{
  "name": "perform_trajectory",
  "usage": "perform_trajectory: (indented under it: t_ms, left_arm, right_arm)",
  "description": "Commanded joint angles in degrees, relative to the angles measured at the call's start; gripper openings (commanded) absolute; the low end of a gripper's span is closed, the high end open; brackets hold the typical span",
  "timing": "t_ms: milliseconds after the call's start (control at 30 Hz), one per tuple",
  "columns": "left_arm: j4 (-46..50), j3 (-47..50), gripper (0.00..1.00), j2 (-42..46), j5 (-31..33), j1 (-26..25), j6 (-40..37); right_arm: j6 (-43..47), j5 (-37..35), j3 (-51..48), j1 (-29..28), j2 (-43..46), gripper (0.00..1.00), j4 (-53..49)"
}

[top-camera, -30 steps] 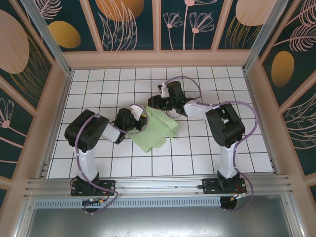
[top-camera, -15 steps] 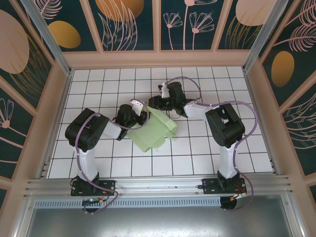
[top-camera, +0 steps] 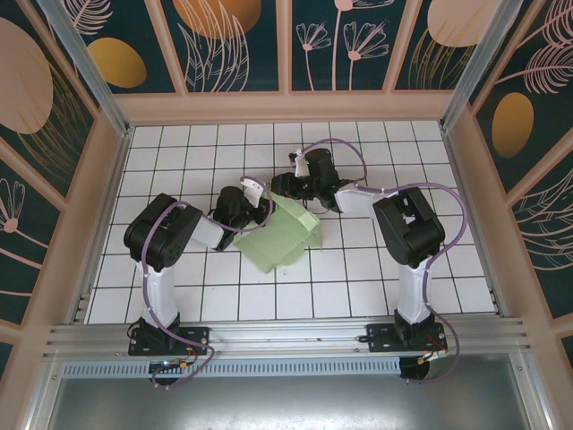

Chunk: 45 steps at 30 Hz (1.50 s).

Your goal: Fold the paper box

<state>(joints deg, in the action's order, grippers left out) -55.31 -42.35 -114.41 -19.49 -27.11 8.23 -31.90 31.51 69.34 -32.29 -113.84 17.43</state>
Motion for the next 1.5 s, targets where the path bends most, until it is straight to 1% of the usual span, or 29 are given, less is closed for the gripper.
perform_trajectory:
  t_ms: [0, 67, 100, 167, 233, 333, 367, 567, 633, 733, 867, 933, 1033, 1100, 1200, 1300, 1467]
  left_arm:
    - [0.5, -0.6, 0.0, -1.0, 0.1, 0.2, 0.7]
    - [0.2, -0.5, 0.0, -0.9, 0.2, 0.2, 0.9]
    - [0.1, -0.3, 0.0, -0.8, 0.3, 0.2, 1.0]
    - [-0.1, -0.2, 0.0, -0.6, 0.5, 0.3, 1.5]
    - [-0.6, 0.0, 0.0, -0.2, 1.2, 0.3, 2.7]
    - [-1.2, -0.1, 0.0, 0.2, 3.0, 0.3, 5.6]
    - [-1.9, 0.0, 0.0, 0.4, 3.2, 0.4, 6.8]
    - [-6.0, -0.4, 0.0, 0.9, 1.6, 1.6, 15.3]
    - [-8.5, -0.1, 0.0, 1.0, 1.0, 1.9, 18.5]
    - [-12.4, 0.8, 0.0, 1.9, 1.9, 2.3, 23.2]
    - [-12.2, 0.2, 0.0, 4.4, 2.5, 2.9, 30.3]
    - [-13.4, 0.3, 0.0, 5.5, 2.4, 3.1, 32.4]
    - [-13.7, -1.0, 0.0, 6.2, 1.6, 3.1, 36.1]
    - [-15.3, -2.0, 0.0, 6.0, 0.2, 3.1, 39.1]
    - [-18.0, -2.7, 0.0, 5.6, -0.7, 3.1, 42.8]
    - [-18.3, -3.3, 0.0, 5.6, -0.7, 3.1, 43.6]
    - [-18.2, -4.1, 0.0, 5.7, -1.5, 3.1, 43.1]
  right_arm:
    - [0.6, 1.0, -2.2, -0.8, -0.5, 0.28, -3.9]
    - [0.7, 0.6, -2.5, -0.8, 0.4, 0.31, -3.4]
    - [0.7, 0.3, -2.9, -0.8, 1.1, 0.34, -2.9]
    - [0.7, -0.7, -4.1, -0.5, 3.1, 0.44, -1.4]
    - [0.5, -2.1, -6.0, 0.1, 6.2, 0.57, 0.9]
    - [-0.2, -3.5, -8.8, 0.7, 10.4, 0.65, 2.9]
    - [0.0, -3.8, -9.9, 2.6, 12.0, 0.66, 3.0]
    - [0.6, -7.5, -16.7, 8.2, 22.4, 0.67, 2.6]
    - [-0.5, -8.3, -19.9, 10.2, 26.5, 0.67, 4.1]
    - [-2.5, -9.8, -25.5, 13.0, 32.8, 0.67, 7.3]
    - [-5.4, -11.8, -33.1, 15.9, 40.0, 0.65, 11.3]
    - [-7.0, -11.4, -35.9, 16.6, 42.2, 0.64, 13.2]
    - [-9.5, -8.6, -39.2, 16.6, 43.3, 0.64, 17.6]
    - [-12.1, -6.5, -41.7, 16.2, 43.1, 0.64, 23.2]
    - [-16.2, -5.9, -44.6, 14.9, 42.6, 0.64, 32.4]
    - [-17.8, -5.9, -44.6, 12.3, 41.7, 0.64, 37.1]
    - [-18.7, -6.6, -41.2, 7.7, 38.2, 0.64, 39.6]
